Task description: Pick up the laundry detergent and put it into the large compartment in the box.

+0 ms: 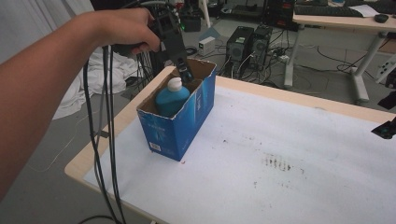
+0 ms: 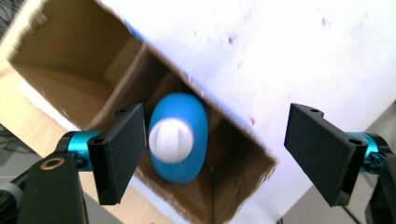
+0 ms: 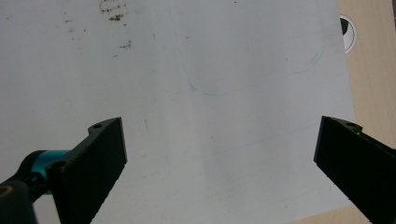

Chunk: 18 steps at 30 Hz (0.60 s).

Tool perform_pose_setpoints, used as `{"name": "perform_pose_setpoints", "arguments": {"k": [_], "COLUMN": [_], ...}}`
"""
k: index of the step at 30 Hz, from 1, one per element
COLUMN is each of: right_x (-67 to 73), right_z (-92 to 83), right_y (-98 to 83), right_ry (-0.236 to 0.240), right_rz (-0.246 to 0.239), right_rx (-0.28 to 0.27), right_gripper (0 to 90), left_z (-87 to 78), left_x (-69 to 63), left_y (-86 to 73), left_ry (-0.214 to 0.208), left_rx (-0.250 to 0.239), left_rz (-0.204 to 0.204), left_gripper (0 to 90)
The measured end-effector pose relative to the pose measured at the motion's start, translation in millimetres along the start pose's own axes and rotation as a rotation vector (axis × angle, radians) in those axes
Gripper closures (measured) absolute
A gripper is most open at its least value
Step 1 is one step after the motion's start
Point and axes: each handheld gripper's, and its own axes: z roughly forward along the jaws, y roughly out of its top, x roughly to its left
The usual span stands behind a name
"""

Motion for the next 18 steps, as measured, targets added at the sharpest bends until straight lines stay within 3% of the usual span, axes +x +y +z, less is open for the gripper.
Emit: {"name": "perform_pose_setpoints", "arguments": {"k": [3, 6, 9, 10, 11, 13, 14, 15, 16, 18], "right_x": [1.3, 1.8, 1.8, 3.2, 3.5, 4.0, 4.2, 4.1, 4.1, 4.3], "right_z": [-1.7, -3.3, -4.3, -5.7, -6.3, -6.7, -7.3, -7.4, -7.4, -7.4], "right_y": [-0.9, -2.3, -3.0, -3.4, -3.4, -3.5, -3.7, -3.9, -3.9, -4.6], "right_ry": [0.001, -0.006, -0.007, -0.009, -0.01, -0.01, -0.012, -0.013, -0.013, -0.013], "right_rz": [0.006, 0.009, 0.003, 0.01, 0.009, 0.011, 0.008, 0.005, 0.005, 0.005], "right_rx": [-0.004, -0.006, -0.013, -0.011, -0.01, -0.012, -0.017, -0.018, -0.018, -0.016], "right_gripper": [1.5, 1.5, 1.5, 1.5, 1.5, 1.5, 1.5, 1.5, 1.5, 1.5], "left_z": [-3.9, -2.9, -1.5, -0.5, 1.1, 2.4, 3.7, 4.9, 4.9, 7.6], "left_x": [-3.7, -6.4, -8.7, -10.6, -14.2, -16.5, -21.2, -23.4, -23.4, -29.0], "left_y": [5.3, 10.7, 13.4, 15.3, 18.3, 19.9, 23.0, 24.7, 24.7, 30.7], "left_ry": [-0.04, -0.034, -0.052, -0.061, -0.044, -0.045, -0.06, -0.067, -0.067, -0.067], "left_rx": [-0.008, -0.001, -0.001, 0.002, 0.005, 0.009, 0.006, 0.002, 0.002, 0.007], "left_rz": [0.027, -0.005, 0.006, 0.021, 0.037, 0.052, 0.091, 0.096, 0.096, 0.117], "left_gripper": [20.7, 20.8, 20.7, 20.7, 19.6, 12.1, 12.1, 10.9, 4.0, 1.6]}}
